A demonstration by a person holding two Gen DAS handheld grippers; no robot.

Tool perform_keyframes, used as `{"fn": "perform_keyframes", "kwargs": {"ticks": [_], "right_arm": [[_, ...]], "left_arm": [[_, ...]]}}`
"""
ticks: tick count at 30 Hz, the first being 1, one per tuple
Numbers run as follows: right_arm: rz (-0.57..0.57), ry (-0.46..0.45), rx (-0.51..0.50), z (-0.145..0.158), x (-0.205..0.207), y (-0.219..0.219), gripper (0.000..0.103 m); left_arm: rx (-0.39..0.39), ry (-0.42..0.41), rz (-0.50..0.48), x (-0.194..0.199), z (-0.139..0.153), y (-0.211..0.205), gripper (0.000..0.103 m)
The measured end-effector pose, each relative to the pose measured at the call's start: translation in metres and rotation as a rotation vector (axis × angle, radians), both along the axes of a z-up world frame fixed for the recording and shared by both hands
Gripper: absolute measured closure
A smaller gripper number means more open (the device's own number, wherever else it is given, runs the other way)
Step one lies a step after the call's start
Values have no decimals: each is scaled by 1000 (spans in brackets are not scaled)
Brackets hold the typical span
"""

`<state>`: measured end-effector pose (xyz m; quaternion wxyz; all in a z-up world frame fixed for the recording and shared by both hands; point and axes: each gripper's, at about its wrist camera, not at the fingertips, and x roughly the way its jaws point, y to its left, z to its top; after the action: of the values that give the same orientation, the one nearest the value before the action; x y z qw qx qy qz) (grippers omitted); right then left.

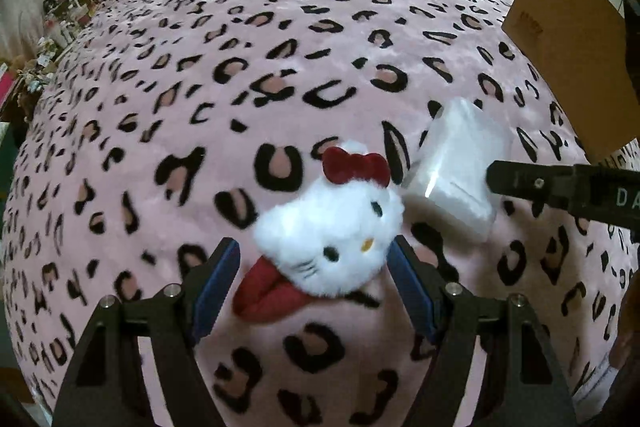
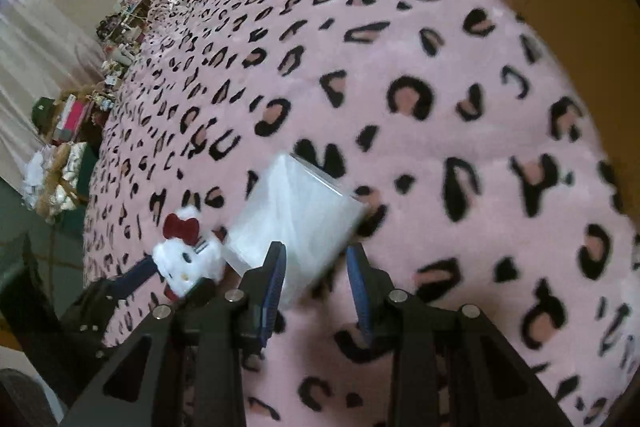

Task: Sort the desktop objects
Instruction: 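Grasp the Hello Kitty plush with the left tool while the right tool grasps the clear cotton box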

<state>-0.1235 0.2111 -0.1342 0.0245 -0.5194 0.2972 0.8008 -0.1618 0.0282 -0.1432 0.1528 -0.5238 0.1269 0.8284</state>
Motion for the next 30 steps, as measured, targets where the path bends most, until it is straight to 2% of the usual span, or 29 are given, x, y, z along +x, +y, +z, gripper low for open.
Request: {"fn": "perform_keyframes", "kwargs": {"ticks": [1, 6, 8, 12, 15, 16, 19, 22, 27, 30], "right_arm": [[-6, 9, -24, -3, -1, 1, 69], [-25, 17, -72, -14, -14, 3, 43], [-40, 20, -116, -22, -20, 5, 37], [-41, 21, -188, -34, -33, 0, 32], [-31, 34, -202, -37, -41, -5, 31], [-20, 40, -201, -37, -43, -7, 31], [25, 63, -161, -35, -45, -16, 36], [35, 94, -170, -32, -39, -15, 42], [69, 129, -162, -24, -32, -21, 52], [103, 132, -128, -19, -29, -30, 53]], "left_arm": [[6, -5, -2, -3, -3, 2, 26], [16, -29, -7, -12, -18, 5, 26], [20, -42, -6, -18, -24, 6, 26], [46, -56, 13, -30, -33, 6, 26], [66, -43, 24, -30, -33, 3, 28], [64, -36, 25, -29, -33, 3, 32], [63, -11, 24, -24, -31, 1, 41], [66, 2, 37, -20, -29, -3, 45], [66, 8, 85, -11, -23, -18, 47], [59, 6, 105, -4, -20, -27, 47]]}}
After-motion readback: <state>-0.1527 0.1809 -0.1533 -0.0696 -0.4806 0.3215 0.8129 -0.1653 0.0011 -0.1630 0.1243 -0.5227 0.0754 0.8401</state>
